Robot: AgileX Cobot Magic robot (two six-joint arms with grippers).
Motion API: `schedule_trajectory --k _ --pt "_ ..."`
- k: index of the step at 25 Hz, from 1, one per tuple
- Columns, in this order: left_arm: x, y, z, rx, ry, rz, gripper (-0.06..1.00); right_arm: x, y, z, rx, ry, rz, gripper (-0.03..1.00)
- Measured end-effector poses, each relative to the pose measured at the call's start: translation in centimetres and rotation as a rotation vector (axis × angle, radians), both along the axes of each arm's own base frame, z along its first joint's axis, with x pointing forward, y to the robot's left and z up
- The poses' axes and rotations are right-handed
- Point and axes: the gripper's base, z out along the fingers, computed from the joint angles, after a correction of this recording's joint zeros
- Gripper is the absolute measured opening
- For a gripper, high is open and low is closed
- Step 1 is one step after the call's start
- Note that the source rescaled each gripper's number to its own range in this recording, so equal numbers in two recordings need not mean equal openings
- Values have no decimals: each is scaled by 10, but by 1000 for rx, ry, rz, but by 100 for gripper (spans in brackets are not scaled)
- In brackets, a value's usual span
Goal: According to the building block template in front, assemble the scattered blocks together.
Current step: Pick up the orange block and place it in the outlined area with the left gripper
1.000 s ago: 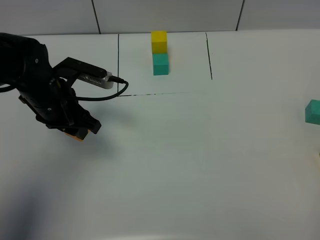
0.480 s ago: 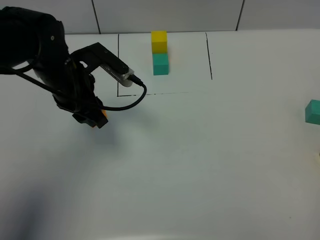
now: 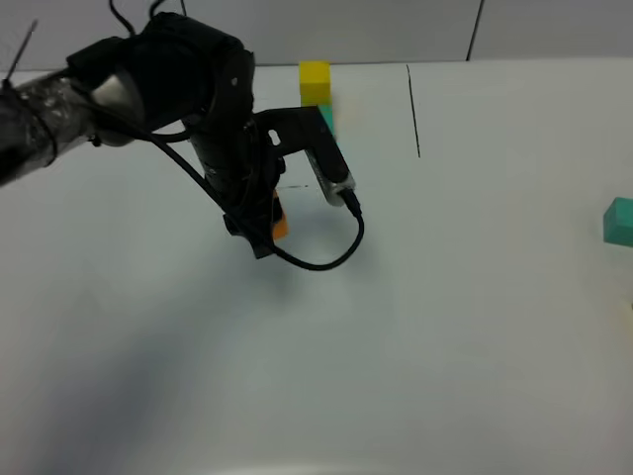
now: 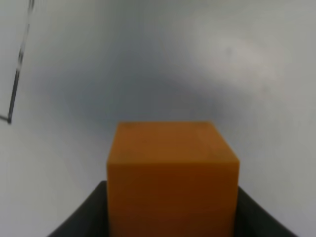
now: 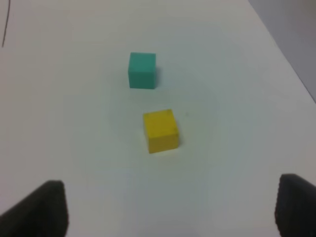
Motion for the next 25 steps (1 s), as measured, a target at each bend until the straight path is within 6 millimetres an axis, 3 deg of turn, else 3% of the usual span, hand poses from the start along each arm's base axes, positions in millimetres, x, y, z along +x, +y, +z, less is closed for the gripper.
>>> schedule_trajectory --k 8,15,25 --pt "19 -27 -19 -23 5 -117 0 0 0 0 0 0 0 77" --pt "22 -47 -33 -22 9 -203 0 0 0 0 0 0 0 77" --pt "28 -58 -65 -7 31 -241 0 0 0 0 0 0 0 77"
